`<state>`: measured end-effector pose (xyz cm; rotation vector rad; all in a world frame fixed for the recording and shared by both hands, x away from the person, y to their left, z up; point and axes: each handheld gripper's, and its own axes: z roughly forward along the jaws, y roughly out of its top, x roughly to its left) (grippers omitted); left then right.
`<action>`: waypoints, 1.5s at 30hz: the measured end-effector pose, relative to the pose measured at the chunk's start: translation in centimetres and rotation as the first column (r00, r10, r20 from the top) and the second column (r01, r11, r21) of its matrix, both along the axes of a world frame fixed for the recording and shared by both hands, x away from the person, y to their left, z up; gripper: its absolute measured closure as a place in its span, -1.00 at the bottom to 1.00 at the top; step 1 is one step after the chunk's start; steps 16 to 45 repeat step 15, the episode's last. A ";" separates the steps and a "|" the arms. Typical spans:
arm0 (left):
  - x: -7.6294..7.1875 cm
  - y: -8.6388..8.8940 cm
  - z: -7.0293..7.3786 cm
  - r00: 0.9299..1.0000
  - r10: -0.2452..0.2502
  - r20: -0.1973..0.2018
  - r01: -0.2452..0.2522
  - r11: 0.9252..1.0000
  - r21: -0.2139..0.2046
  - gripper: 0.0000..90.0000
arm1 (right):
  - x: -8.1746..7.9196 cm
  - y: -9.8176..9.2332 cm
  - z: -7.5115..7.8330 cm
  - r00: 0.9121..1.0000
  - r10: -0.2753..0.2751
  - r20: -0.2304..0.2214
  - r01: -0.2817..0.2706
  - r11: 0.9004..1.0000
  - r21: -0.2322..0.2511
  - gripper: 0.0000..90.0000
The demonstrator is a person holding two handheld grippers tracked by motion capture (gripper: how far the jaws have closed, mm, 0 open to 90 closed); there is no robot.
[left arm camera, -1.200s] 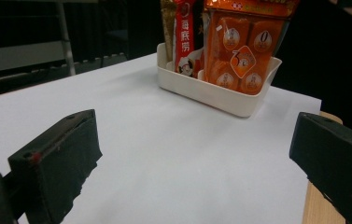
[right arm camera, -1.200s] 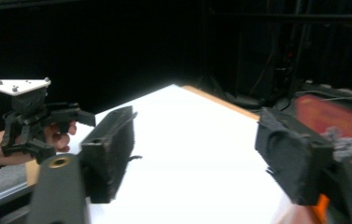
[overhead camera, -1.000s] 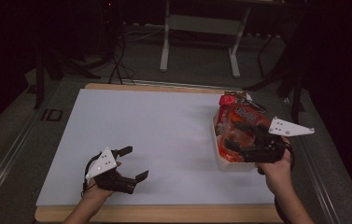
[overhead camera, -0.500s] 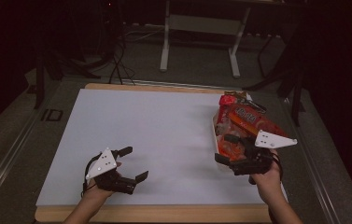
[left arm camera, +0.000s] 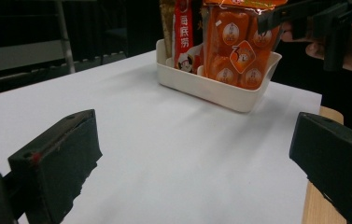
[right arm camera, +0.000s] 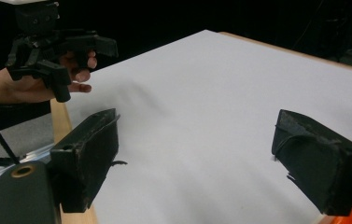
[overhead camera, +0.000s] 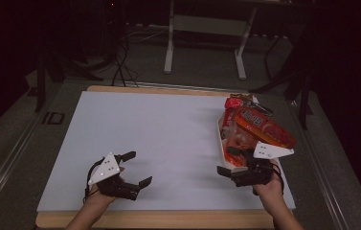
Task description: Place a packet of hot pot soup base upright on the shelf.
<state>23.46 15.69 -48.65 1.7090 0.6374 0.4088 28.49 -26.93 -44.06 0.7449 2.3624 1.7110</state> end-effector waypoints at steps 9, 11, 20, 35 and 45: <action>-0.1 -0.2 -0.1 1.000 -0.010 0.004 0.010 1.000 0.011 -0.95 | 0.2 0.2 -1.4 1.000 0.003 -0.016 -0.004 0.998 -0.060 -0.69; -0.2 -0.3 -0.1 1.000 -0.015 0.005 0.014 1.000 0.011 -0.95 | 0.4 0.2 -1.8 1.000 -0.005 -0.028 0.003 0.997 -0.071 -0.69; -0.2 -0.4 -0.2 1.000 -0.019 0.008 0.018 1.000 0.016 -0.95 | 0.5 0.0 -2.0 0.999 -0.012 -0.033 0.009 0.997 -0.074 -0.69; -0.2 -0.4 -0.2 1.000 -0.019 0.008 0.018 1.000 0.016 -0.95 | 0.5 0.0 -2.0 0.999 -0.012 -0.033 0.009 0.997 -0.074 -0.69; -0.2 -0.4 -0.2 1.000 -0.019 0.008 0.018 1.000 0.016 -0.95 | 0.5 0.0 -2.0 0.999 -0.012 -0.033 0.009 0.997 -0.074 -0.69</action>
